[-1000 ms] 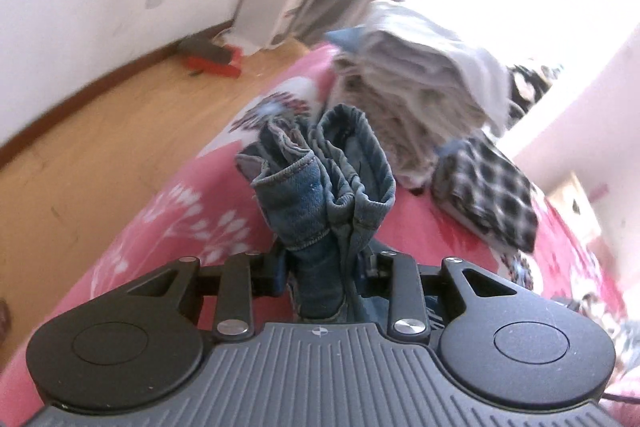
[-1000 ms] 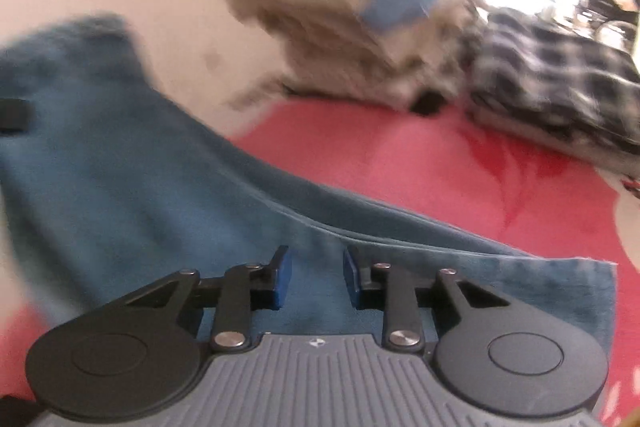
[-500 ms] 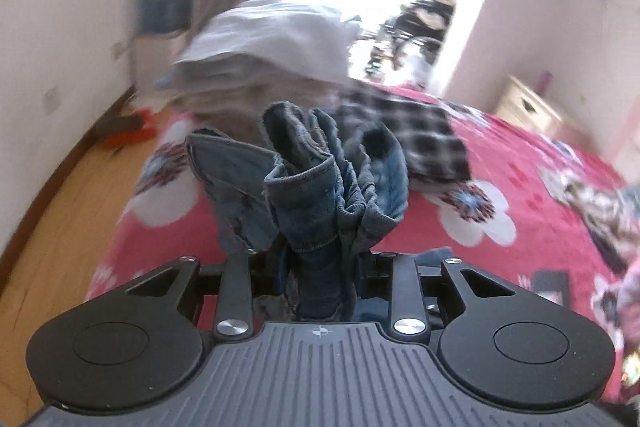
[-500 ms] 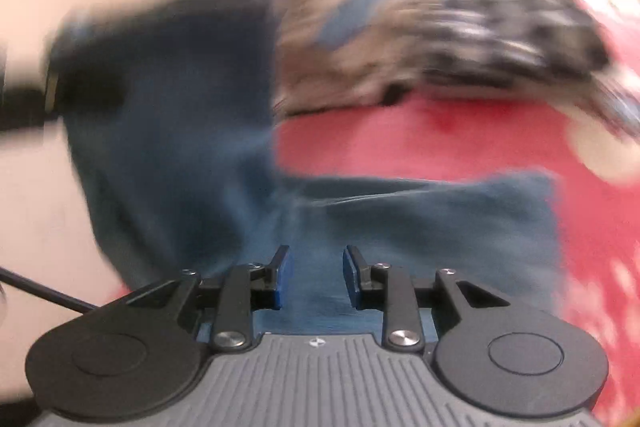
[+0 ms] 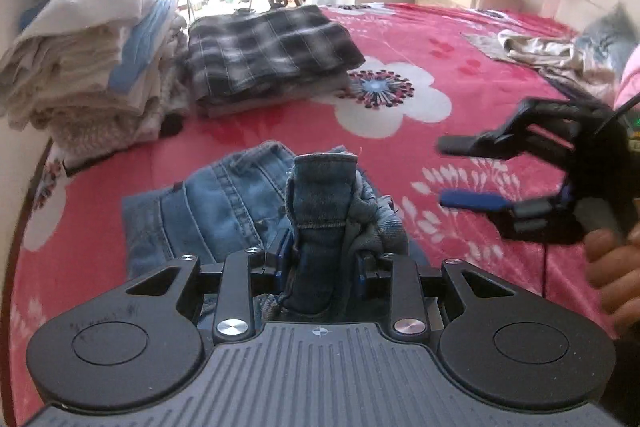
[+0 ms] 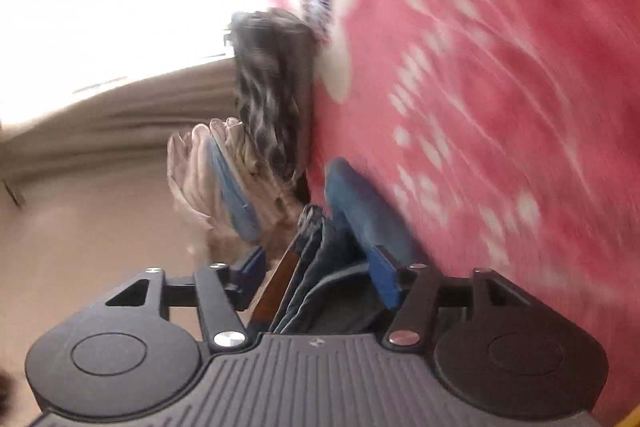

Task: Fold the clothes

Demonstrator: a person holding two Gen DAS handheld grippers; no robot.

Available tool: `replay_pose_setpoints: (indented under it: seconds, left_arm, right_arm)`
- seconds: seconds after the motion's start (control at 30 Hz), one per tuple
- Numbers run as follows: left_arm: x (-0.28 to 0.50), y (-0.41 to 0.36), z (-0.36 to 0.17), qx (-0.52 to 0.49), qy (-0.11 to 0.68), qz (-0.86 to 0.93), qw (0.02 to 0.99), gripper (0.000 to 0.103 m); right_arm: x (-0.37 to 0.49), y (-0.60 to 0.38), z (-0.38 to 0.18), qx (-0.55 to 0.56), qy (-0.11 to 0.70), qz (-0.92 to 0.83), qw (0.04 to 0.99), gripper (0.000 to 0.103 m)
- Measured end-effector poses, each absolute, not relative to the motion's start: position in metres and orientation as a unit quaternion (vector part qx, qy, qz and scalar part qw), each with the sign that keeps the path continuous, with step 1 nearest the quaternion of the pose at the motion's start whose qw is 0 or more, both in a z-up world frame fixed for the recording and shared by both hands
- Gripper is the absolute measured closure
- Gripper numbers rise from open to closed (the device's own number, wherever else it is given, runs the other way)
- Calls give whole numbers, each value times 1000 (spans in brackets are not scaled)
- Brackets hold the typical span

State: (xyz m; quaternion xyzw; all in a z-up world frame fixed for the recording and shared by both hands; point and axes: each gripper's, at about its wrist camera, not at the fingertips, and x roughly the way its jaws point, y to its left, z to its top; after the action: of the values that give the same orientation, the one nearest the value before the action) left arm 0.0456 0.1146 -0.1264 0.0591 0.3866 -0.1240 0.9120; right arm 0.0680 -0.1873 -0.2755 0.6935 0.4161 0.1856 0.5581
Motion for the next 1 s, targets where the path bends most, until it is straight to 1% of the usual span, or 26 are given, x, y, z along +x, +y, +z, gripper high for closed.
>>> replay_pose_setpoints:
  seconds: [0.03,0.07,0.2,0.3,0.4,0.5,0.6,0.73,0.83,0.9,1.0]
  left_arm:
    - [46,116,-125,59,389,-123,911,74]
    - [46,118,-121,60,391,-122,910,74]
    - [39,115,-122,87,394,-139,904,74]
    - [30,103,-133,139,401,-173,889,70]
    - [21,99,-138,179,426,-205,863,65]
    - [25,115,-121,130,462,-241,843,59]
    - [30,132,-103,75,497,-276,819,59]
    - [52,149,-93,21,476,-248,844,57]
    - [71,137,-107,40,470,-230,851,57]
    - [77,126,-116,43,484,-262,834,57]
    - [67,112,-119,58,484,-301,820,57]
  right_arm:
    - [69,-184,-279,704,425,193,535,23]
    - [70,-176,-282,711,438,207,509,20]
    - [90,-142,-294,694,495,235,468,10]
    - [101,-126,-302,690,508,240,457,7]
    - [103,-123,-302,681,515,238,464,7]
    - [108,-121,-298,680,514,238,465,7]
    - [116,-118,-293,673,517,238,472,7]
    - [129,-118,-287,655,526,235,488,7]
    - [135,-120,-282,644,537,229,494,10]
    - [140,-117,-279,633,546,227,499,11]
    - [136,-118,-278,629,551,223,500,12]
